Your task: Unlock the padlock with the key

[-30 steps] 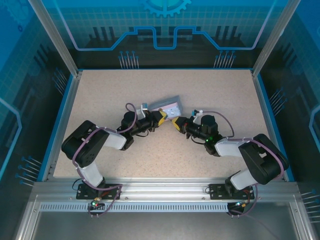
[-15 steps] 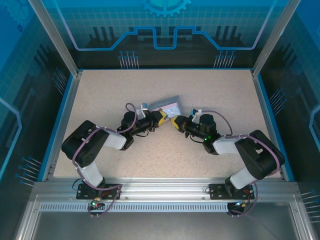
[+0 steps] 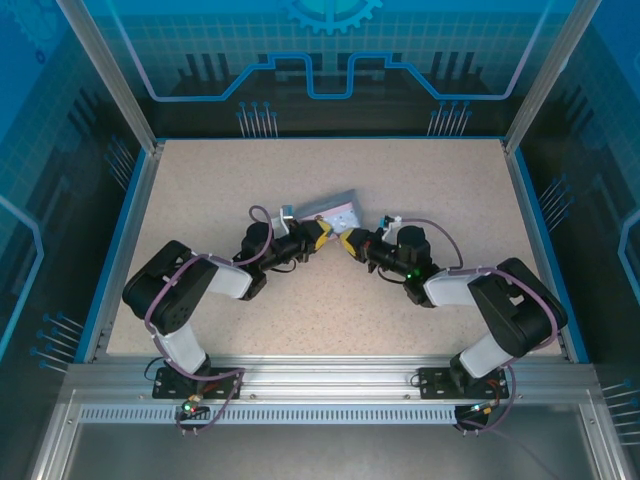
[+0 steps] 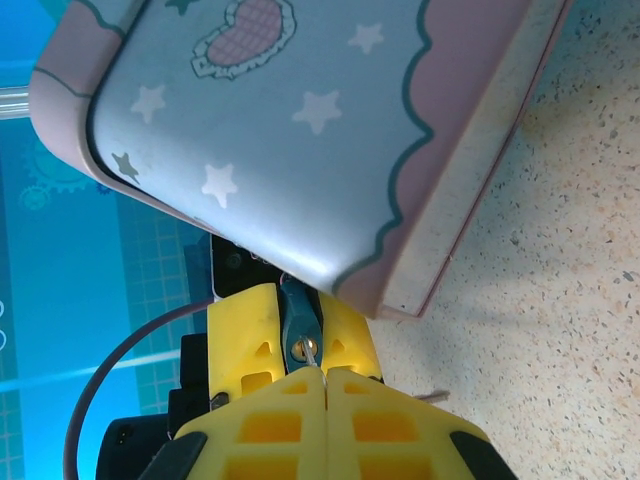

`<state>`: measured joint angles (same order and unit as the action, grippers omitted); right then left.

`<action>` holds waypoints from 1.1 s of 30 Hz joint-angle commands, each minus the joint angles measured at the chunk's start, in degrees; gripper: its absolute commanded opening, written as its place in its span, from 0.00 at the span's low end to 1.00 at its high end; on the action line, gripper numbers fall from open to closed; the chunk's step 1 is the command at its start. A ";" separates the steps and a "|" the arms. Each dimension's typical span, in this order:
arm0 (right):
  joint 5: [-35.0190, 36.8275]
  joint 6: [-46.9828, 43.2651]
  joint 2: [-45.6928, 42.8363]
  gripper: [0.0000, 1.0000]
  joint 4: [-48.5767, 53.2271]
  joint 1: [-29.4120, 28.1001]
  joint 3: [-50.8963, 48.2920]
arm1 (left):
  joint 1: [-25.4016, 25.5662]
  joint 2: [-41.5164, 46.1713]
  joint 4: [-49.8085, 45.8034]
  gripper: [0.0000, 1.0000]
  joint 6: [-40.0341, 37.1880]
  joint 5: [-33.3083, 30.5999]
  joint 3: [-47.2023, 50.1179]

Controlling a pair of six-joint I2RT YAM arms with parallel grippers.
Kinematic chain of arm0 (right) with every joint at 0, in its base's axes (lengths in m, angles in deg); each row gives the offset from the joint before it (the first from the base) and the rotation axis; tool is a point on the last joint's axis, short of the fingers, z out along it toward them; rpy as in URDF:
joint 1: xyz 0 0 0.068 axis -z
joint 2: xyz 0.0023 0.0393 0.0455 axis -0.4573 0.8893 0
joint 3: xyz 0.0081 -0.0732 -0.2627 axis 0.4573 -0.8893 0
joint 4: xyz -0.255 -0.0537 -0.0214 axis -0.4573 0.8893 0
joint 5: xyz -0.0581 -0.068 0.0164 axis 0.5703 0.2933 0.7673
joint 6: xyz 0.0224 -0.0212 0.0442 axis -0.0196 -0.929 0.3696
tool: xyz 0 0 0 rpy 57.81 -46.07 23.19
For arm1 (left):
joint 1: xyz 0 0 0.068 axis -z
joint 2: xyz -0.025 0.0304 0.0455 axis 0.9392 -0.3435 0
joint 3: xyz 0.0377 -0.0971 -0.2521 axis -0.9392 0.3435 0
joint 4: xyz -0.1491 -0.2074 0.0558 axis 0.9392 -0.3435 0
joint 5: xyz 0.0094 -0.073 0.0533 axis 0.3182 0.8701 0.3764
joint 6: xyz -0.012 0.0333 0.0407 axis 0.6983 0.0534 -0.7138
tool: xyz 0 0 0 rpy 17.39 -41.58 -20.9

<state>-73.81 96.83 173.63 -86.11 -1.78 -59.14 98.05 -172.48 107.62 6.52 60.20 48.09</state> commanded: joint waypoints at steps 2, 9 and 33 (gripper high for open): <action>0.66 0.26 1.33 0.00 -2.15 -1.55 1.92 | 0.13 0.11 6.39 0.00 0.05 0.83 -0.10; 0.81 0.52 2.24 0.00 -3.20 -2.03 1.32 | 0.18 -0.12 6.00 0.00 -0.15 0.08 -0.14; 1.11 -1.83 -2.59 0.00 2.27 -0.06 -2.83 | 0.31 -0.82 5.48 0.00 -0.22 -0.56 -0.65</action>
<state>-73.20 96.66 173.34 -85.59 -2.72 -60.61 98.20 -173.03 108.15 6.50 59.44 48.09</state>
